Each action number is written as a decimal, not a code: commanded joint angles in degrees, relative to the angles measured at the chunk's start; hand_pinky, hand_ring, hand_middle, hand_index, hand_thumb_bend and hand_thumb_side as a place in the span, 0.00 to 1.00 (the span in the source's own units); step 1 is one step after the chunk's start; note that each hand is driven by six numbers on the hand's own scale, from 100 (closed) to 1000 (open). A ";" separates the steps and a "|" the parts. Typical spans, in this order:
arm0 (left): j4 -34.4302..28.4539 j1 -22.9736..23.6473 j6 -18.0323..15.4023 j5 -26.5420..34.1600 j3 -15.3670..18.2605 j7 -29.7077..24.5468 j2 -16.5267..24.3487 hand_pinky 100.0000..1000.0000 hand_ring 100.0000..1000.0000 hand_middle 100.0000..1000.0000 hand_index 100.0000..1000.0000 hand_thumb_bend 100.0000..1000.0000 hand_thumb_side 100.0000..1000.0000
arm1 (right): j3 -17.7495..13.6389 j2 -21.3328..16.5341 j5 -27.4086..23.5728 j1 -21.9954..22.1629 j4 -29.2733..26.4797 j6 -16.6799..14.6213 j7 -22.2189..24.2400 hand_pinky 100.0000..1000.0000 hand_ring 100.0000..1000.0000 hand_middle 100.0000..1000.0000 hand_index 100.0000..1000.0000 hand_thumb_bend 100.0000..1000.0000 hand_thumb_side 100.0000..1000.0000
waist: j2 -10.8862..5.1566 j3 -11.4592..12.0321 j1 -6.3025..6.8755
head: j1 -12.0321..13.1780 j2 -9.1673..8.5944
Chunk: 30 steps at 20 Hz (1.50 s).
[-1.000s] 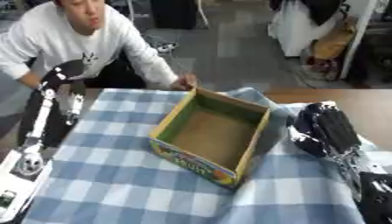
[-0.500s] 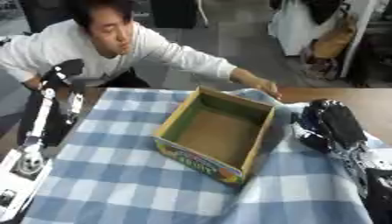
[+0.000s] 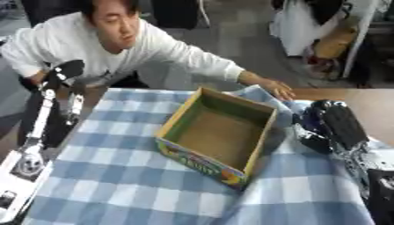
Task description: Pick up objects on the table and place them in the box.
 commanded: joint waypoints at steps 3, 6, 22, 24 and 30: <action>-1.24 -0.53 0.06 0.12 0.20 0.07 1.69 0.92 0.78 0.85 0.88 0.01 0.96 | -0.43 -1.74 0.04 -1.53 -1.41 0.22 0.06 0.00 0.00 0.00 0.02 0.00 0.90 | -1.12 -0.10 -0.13 | 0.49 0.15; -1.23 -0.52 0.07 0.13 0.18 0.04 1.69 0.92 0.78 0.85 0.88 0.01 0.96 | -0.41 -1.73 0.12 -1.59 -1.51 0.26 0.07 0.00 0.00 0.00 0.03 0.00 0.90 | -1.12 -0.09 -0.13 | 0.46 0.13; -1.28 -0.21 0.12 0.18 0.19 0.06 1.71 0.92 0.78 0.85 0.88 0.01 0.96 | -0.06 -0.96 -1.08 -3.83 -3.05 -0.09 0.15 0.00 0.00 0.00 0.03 0.00 0.89 | -1.26 0.06 -0.22 | 0.51 0.30; -1.34 -0.25 0.12 0.17 0.22 0.11 1.66 0.92 0.78 0.85 0.88 0.01 0.96 | 0.35 -0.17 -1.13 -4.40 -3.33 -0.45 0.46 0.00 0.00 0.00 0.03 0.00 0.89 | -1.23 0.15 -0.19 | 0.58 0.24; -1.59 -0.49 0.10 0.14 0.22 0.18 1.57 0.93 0.78 0.85 0.88 0.01 0.96 | 1.58 2.05 -0.07 -6.51 -3.50 -1.78 1.86 0.00 0.00 0.00 0.03 0.00 0.89 | -0.99 0.99 -0.13 | 0.94 0.18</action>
